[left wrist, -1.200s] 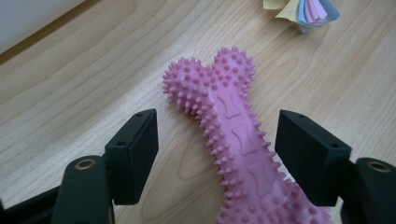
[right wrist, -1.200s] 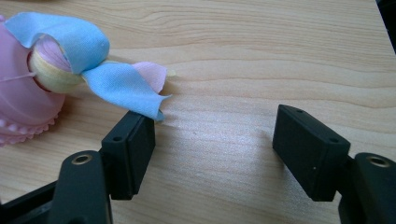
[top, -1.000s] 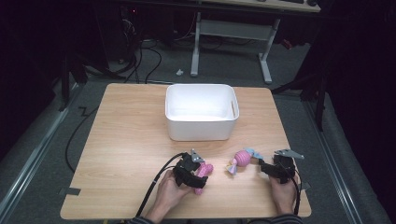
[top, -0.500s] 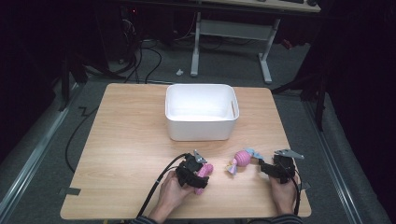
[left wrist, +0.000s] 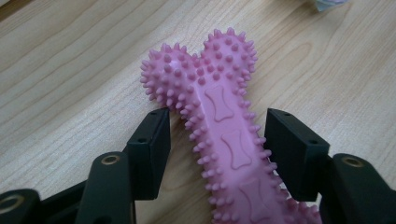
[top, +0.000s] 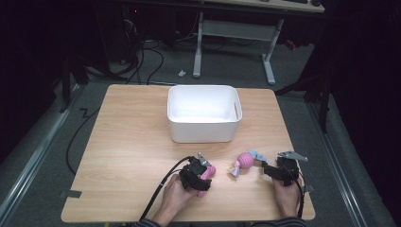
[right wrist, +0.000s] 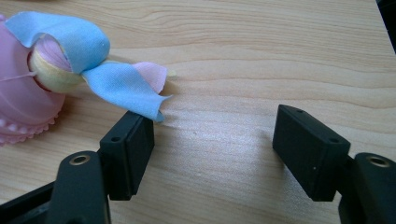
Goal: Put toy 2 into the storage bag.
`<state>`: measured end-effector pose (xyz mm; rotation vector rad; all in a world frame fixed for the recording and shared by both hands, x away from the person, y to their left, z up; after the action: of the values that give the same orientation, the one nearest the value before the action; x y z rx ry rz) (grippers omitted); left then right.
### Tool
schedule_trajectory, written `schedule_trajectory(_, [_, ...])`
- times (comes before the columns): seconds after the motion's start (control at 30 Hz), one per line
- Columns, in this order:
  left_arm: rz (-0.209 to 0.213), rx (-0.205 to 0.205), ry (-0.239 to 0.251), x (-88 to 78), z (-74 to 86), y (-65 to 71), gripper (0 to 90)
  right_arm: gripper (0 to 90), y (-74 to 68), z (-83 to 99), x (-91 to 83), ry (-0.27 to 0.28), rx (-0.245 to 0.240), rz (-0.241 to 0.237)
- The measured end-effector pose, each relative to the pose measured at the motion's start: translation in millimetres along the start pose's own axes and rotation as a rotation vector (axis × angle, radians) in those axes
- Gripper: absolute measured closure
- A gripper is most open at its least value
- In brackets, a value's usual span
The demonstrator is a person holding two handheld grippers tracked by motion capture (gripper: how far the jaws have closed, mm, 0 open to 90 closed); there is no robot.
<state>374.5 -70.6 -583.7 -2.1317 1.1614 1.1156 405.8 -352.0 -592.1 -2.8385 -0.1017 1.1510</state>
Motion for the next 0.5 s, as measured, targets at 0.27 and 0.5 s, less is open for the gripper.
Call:
schedule_trajectory(0.27, [0.007,-0.004,0.003,-0.4,-0.7,1.1,47.1,29.5,0.0,0.0,0.0,0.000,0.000,0.000])
schedule_trajectory(0.5, [0.006,-0.005,0.003,-1.0,-0.6,1.6,52.4,29.5,0.0,0.0,0.0,0.000,0.000,0.000])
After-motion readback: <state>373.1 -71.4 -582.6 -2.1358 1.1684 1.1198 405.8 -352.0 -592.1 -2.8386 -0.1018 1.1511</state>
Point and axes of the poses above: each handheld gripper's, and its own axes: x roughly forward along the jaws, z roughly out of its underside, y roughly to its right, the point moved 9 cm from there along x, roughly forward along the jaws, and after that the axes turned 9 degrees about x, right-handed, at the moved point
